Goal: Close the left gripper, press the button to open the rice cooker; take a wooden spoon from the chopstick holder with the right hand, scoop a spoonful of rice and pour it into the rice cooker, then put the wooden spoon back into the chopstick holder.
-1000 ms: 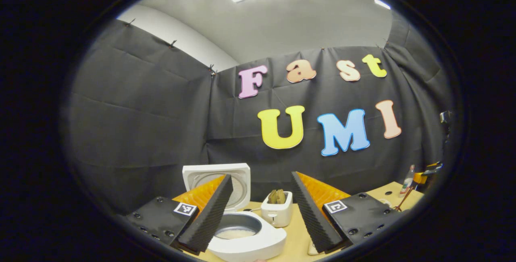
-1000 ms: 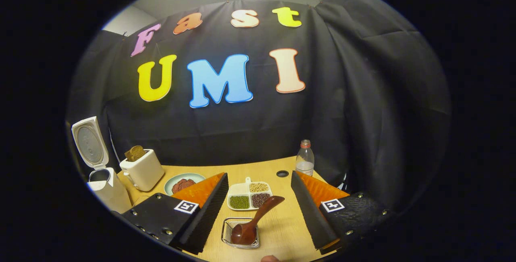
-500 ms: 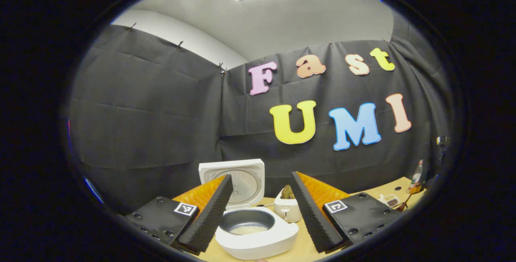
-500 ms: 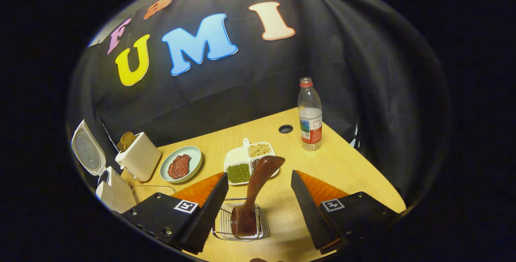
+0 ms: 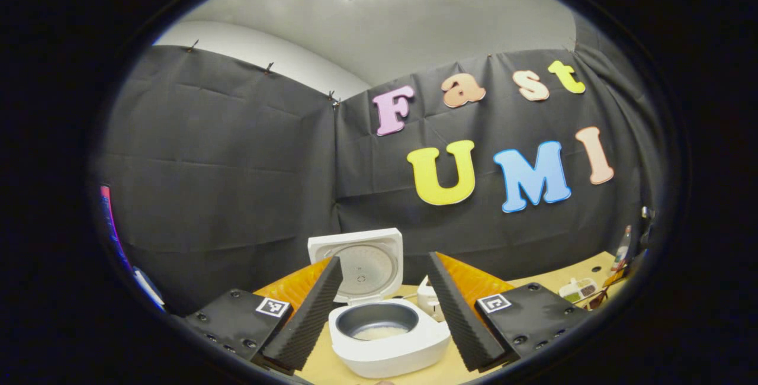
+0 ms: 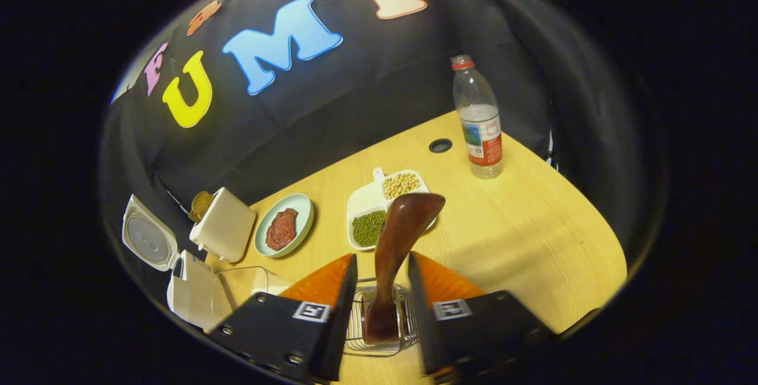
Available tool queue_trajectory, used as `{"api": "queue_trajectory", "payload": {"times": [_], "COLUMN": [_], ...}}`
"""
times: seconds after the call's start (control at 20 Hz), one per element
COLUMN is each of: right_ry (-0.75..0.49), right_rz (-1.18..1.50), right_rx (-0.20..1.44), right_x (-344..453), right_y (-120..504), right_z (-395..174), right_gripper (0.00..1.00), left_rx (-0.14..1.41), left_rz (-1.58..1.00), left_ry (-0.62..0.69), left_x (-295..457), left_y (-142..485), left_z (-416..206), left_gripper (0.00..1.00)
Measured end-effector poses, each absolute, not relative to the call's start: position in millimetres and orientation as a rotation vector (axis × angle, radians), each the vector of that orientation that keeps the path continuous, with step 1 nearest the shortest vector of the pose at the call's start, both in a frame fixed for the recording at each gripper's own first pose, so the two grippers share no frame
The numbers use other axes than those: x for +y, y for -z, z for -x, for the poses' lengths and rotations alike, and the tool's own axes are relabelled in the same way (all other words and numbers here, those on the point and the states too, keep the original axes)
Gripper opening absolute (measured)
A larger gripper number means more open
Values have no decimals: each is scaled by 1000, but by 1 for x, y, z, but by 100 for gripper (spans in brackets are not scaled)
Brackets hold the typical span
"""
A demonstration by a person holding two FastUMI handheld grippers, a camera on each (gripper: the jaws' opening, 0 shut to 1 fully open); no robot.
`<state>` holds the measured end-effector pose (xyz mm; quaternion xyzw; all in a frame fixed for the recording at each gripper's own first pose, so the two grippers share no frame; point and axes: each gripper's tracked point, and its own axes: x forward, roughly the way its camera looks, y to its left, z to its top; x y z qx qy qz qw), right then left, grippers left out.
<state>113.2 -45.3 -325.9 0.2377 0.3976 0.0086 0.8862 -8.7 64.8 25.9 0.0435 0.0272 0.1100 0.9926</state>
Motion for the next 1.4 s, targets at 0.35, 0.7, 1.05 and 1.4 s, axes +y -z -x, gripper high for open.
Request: {"api": "queue_trajectory", "payload": {"times": [0.35, 0.7, 1.05, 1.4], "right_ry": [-23, -13, -60, -116], "right_rz": [-380, -324, -367, -343], "right_rx": [702, 564, 510, 521], "right_x": [-41, -32, 19, 90], "right_y": [277, 208, 172, 185], "right_z": [-108, -105, -102, -97], "right_gripper": [7, 7, 7, 7], "left_rx": [54, 48, 63, 88], "left_rz": [-28, -5, 16, 6], "left_ry": [-237, -211, -190, -198], "left_x": [88, 107, 137, 179], "left_y": [-22, -15, 0, 11], "left_z": [16, 11, 11, 15], "left_gripper": [98, 98, 98, 98]}}
